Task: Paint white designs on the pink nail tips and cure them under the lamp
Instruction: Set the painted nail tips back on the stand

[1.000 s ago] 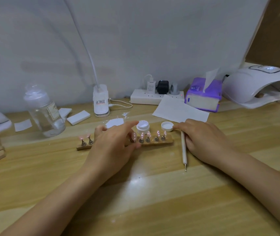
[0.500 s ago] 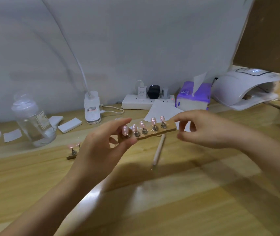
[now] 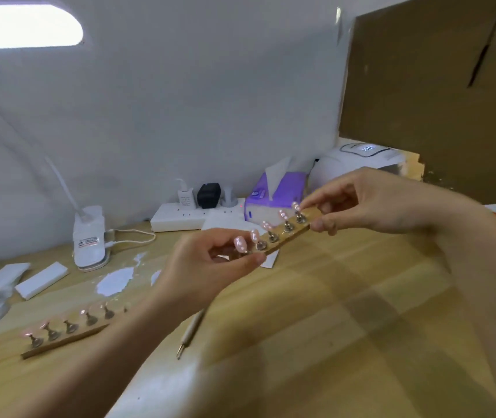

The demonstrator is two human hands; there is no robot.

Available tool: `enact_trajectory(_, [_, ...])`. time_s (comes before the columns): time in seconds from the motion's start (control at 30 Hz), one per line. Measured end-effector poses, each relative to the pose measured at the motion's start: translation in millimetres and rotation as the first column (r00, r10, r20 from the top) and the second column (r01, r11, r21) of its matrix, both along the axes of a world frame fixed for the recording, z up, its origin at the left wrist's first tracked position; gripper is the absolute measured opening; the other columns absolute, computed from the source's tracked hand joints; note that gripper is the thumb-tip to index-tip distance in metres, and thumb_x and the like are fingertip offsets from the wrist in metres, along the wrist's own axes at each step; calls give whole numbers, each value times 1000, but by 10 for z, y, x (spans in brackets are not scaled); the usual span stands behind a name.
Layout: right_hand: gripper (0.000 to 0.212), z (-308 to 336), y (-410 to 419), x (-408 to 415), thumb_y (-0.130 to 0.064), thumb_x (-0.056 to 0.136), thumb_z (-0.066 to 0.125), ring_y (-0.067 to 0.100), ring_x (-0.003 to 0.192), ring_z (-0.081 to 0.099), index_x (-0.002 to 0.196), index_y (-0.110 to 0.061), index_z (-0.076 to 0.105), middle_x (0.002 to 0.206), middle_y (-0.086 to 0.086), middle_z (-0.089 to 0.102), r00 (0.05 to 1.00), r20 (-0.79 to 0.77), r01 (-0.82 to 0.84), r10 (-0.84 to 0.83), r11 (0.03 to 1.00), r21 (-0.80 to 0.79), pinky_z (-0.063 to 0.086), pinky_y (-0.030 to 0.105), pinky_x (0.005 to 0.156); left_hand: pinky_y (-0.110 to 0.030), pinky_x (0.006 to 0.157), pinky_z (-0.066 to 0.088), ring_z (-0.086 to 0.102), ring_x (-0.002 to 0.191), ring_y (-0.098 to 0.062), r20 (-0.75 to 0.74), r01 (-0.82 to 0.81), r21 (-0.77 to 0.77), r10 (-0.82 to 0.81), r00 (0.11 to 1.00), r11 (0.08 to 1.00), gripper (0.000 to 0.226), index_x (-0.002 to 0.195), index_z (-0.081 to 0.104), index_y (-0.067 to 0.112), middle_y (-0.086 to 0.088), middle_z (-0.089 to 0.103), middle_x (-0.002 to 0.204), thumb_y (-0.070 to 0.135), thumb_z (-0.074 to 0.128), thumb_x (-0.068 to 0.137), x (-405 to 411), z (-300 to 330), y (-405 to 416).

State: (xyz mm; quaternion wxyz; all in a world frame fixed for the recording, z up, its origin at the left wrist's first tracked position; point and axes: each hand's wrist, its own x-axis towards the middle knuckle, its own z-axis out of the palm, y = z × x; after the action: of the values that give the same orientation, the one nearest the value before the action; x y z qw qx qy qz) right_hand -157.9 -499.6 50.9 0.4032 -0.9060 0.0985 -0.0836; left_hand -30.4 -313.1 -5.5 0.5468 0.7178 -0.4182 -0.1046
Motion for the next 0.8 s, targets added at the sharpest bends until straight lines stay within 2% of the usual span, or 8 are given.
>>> enact_trajectory(0.1, [28, -53, -228, -104, -24, 69, 73, 0, 66, 58, 97, -27, 68, 62, -10, 62, 997, -11, 81, -81, 994, 74, 45, 12, 71, -3, 49, 32, 45, 48, 5, -72, 33, 18, -32, 997, 999, 11, 64, 69, 11, 16, 54, 50, 14, 76, 72, -64, -56, -307])
enact_trajectory(0.2, [23, -145, -474, -180, -13, 79, 69, 0, 67, 65, 99, -24, 63, 77, -4, 70, 968, -35, 248, -248, 930, 271, 52, 13, 67, -5, 48, 34, 46, 55, -2, -236, 9, -8, -11, 972, 1000, 9, 67, 72, 14, 7, 58, 61, 20, 75, 72, -143, -132, -602])
enact_trajectory(0.27, [22, -251, -639, -184, -13, 83, 66, 5, 73, 65, 104, -20, 62, 84, 0, 69, 894, -18, 426, -448, 837, 344, 53, 20, 69, -10, 51, 40, 50, 54, -3, -340, 3, -31, -13, 940, 1000, 9, 66, 73, 18, 6, 61, 61, 20, 74, 74, -187, -201, -813])
enact_trajectory(0.33, [25, -401, -780, -142, -9, 86, 61, 15, 80, 61, 111, -12, 62, 84, 3, 65, 752, 48, 602, -658, 714, 357, 52, 30, 76, -15, 54, 39, 47, 54, -5, -347, -34, -17, 26, 938, 999, 12, 65, 72, 13, 6, 58, 59, 20, 73, 75, -192, -280, -1032])
enact_trajectory(0.4, [32, -555, -886, -63, -5, 87, 56, 20, 88, 57, 119, -8, 59, 96, 8, 63, 629, 93, 709, -772, 618, 341, 48, 37, 84, -14, 52, 34, 41, 53, -4, -305, -68, -27, 57, 951, 997, 16, 64, 70, 7, 6, 50, 55, 17, 73, 76, -183, -349, -1242])
enact_trajectory(0.57, [42, -852, -1213, 224, -9, 92, 49, 29, 119, 48, 134, -7, 45, 135, 14, 48, 609, 20, 771, -793, 598, 218, 38, 28, 85, -18, 50, 33, 38, 50, -2, -246, -95, -61, 78, 966, 994, 20, 61, 65, 8, 5, 48, 53, 24, 72, 70, -250, -457, -1712])
enact_trajectory(0.7, [37, -930, -1455, 348, -12, 94, 49, 32, 122, 46, 130, -6, 50, 134, 16, 51, 544, 69, 830, -837, 548, 105, 39, 30, 92, -16, 55, 41, 51, 53, 3, -195, -109, -46, 98, 976, 993, 19, 55, 62, 26, 8, 60, 52, 23, 71, 72, -261, -481, -1950])
enact_trajectory(0.8, [32, -989, -1577, 402, -20, 94, 50, 32, 115, 51, 123, -8, 57, 124, 15, 59, 548, 104, 836, -830, 546, -45, 41, 31, 85, -16, 56, 42, 50, 52, 5, -136, -96, -59, 87, 987, 994, 13, 60, 67, 20, 7, 62, 53, 19, 70, 72, -215, -514, -2022])
